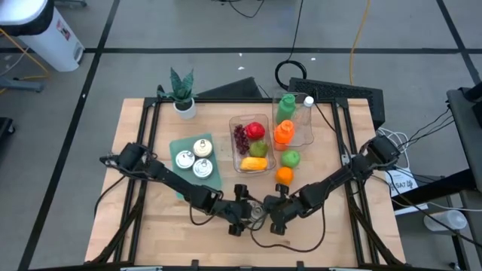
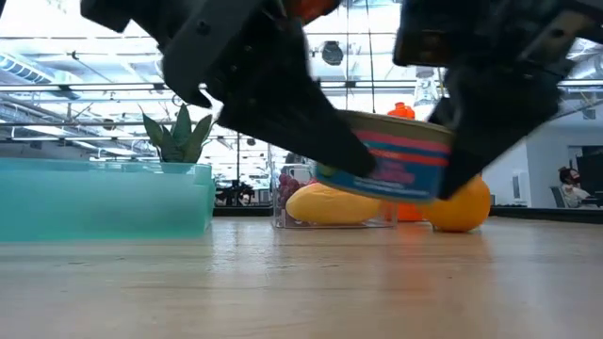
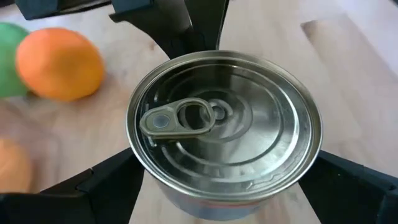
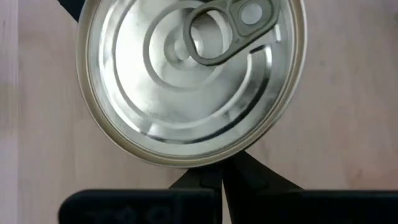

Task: Pick & Place Food Item
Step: Put the blue tuna can into the green bin, then put the orange into the bottom transparent bin

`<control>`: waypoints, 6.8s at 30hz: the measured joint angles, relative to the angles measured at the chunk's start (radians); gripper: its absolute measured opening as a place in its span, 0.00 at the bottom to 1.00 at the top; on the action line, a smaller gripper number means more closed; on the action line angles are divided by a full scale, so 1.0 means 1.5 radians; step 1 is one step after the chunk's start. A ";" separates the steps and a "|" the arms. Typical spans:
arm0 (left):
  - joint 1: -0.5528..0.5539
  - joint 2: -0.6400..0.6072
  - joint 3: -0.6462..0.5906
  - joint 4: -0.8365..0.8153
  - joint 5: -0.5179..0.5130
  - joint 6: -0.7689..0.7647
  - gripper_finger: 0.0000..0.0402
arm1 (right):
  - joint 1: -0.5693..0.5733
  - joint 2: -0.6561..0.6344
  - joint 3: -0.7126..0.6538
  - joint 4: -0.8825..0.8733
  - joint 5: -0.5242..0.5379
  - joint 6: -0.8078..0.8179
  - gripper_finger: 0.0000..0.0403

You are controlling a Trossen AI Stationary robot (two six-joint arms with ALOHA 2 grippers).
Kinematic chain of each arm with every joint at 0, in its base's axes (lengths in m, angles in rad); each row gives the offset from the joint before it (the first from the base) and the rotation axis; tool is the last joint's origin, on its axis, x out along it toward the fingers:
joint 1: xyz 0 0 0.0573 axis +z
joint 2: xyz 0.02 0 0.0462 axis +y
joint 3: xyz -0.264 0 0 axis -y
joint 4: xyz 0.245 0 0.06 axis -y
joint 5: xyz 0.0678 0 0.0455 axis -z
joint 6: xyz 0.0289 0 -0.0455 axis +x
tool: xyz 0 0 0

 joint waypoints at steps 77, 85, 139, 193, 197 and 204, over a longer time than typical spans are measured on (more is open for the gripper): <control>-0.041 -0.343 -0.203 -0.326 -0.196 -0.224 0.97 | -0.208 0.209 0.459 -0.232 -0.197 -0.329 0.00; -0.043 -0.451 -0.265 -0.382 -0.220 -0.254 0.97 | -0.247 0.269 0.616 -0.313 -0.253 -0.343 0.00; 0.170 -0.596 -0.313 -0.705 -0.014 -0.482 0.97 | 0.214 -0.147 0.037 0.254 0.246 -0.428 0.00; 0.030 -0.952 -0.781 0.254 0.065 -0.039 0.13 | -0.073 -0.474 -0.172 -0.155 0.087 -0.381 0.22; 0.030 -0.952 -0.781 0.256 0.073 -0.038 0.13 | -0.115 -0.418 -0.100 -0.271 0.002 -0.430 0.46; 0.030 -0.952 -0.781 0.258 0.073 -0.038 0.13 | -0.130 -0.308 -0.069 -0.306 -0.053 -0.518 0.78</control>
